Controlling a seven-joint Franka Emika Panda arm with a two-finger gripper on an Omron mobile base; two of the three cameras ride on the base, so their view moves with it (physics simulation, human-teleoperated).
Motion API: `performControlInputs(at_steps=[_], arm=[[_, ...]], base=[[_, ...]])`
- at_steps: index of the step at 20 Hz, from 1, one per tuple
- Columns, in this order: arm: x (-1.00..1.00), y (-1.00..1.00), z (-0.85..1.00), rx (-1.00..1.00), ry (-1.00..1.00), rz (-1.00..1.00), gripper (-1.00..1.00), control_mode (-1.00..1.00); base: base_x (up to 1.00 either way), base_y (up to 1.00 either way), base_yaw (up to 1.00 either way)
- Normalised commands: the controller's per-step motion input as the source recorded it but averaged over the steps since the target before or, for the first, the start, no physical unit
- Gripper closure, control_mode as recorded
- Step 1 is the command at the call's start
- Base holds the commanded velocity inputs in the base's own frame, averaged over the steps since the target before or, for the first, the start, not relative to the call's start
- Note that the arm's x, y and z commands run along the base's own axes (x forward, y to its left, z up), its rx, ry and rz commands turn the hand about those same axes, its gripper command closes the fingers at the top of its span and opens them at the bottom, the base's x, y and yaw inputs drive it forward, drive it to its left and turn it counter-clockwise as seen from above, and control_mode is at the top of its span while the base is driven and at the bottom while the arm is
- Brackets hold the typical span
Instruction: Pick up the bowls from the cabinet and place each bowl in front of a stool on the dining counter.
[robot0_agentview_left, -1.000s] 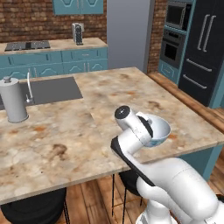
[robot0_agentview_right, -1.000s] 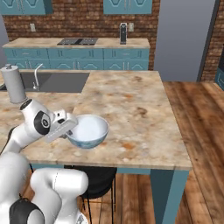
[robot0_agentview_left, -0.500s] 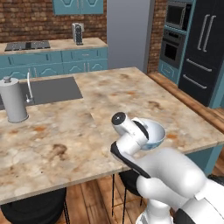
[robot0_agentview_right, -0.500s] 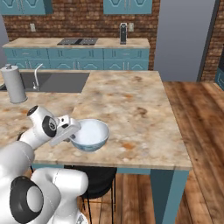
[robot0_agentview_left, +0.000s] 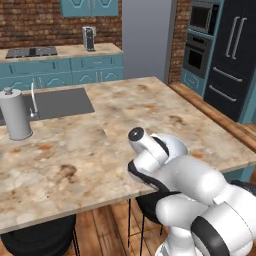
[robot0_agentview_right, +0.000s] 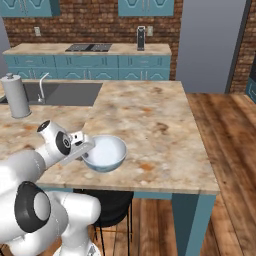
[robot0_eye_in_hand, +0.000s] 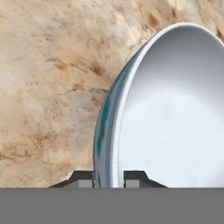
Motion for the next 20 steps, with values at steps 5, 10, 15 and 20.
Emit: performControlInputs(at_steps=[5, 10, 15, 20], arm=[[0.24, 0.00, -0.15, 0.02, 0.00, 0.00, -1.00, -1.00], [0.06, 0.00, -0.05, 0.00, 0.00, 0.00, -1.00, -1.00], [-0.07, 0.00, 0.11, 0.00, 0.00, 0.00, -1.00, -1.00], [-0.43, -0.05, 0.97, 0.13, 0.05, -0.05, -1.00, -1.00]], base=[[0.00, 0.00, 0.00], [0.00, 0.00, 0.00], [0.00, 0.00, 0.00], [0.00, 0.00, 0.00]])
